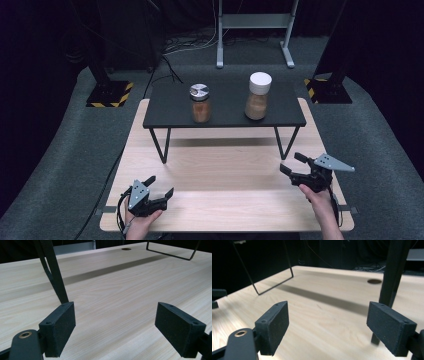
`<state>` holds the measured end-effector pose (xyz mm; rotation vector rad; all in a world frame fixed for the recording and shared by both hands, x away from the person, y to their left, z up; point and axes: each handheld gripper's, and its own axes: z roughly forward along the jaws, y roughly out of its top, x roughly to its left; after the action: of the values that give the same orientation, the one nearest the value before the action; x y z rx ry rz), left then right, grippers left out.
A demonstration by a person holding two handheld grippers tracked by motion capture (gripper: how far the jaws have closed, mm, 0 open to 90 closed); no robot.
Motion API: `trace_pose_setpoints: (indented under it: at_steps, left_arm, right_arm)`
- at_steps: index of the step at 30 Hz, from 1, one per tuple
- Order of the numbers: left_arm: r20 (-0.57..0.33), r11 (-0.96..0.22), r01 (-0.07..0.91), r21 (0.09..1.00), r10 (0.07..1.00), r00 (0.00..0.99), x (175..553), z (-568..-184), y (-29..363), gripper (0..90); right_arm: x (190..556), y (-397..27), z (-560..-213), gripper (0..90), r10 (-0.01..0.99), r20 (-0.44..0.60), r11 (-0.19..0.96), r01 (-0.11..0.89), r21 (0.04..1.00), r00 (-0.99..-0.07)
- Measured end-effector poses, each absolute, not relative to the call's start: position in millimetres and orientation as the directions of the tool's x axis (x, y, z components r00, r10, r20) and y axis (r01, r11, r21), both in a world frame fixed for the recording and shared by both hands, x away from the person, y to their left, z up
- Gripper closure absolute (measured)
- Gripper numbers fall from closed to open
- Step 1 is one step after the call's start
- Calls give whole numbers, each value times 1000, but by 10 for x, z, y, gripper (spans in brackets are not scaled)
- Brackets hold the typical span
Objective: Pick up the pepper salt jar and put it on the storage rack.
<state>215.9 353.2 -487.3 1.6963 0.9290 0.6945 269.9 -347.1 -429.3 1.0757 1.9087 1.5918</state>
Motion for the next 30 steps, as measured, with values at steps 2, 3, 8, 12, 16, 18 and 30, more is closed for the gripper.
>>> trace_pose_setpoints:
  at_steps: [2,3,8,12,16,18,30]
  left_arm:
    - [10,-167,247,955,846,533,2158,-4873,3531,165]
    - [9,-166,248,954,846,533,2159,-4873,3532,165]
    - [5,-164,250,954,845,535,2163,-4872,3537,164]
    - [-2,-157,252,955,846,533,2160,-4874,3542,165]
    - [-5,-152,251,956,846,532,2154,-4879,3549,166]
    - [-3,-155,252,955,846,533,2155,-4876,3547,167]
    - [-6,-153,253,955,846,533,2157,-4876,3550,165]
  right_arm:
    - [2661,-3499,-4387,166,784,157,37,297,954,-601]
    - [2641,-3504,-4418,166,788,155,39,300,953,-596]
    - [2566,-3514,-4540,166,805,128,74,313,947,-579]
    - [2522,-3519,-4621,169,815,128,79,326,942,-566]
    - [2507,-3551,-4689,173,821,141,69,341,937,-553]
    - [2500,-3563,-4710,174,825,134,75,342,937,-549]
    - [2496,-3496,-4715,173,843,98,114,354,928,-529]
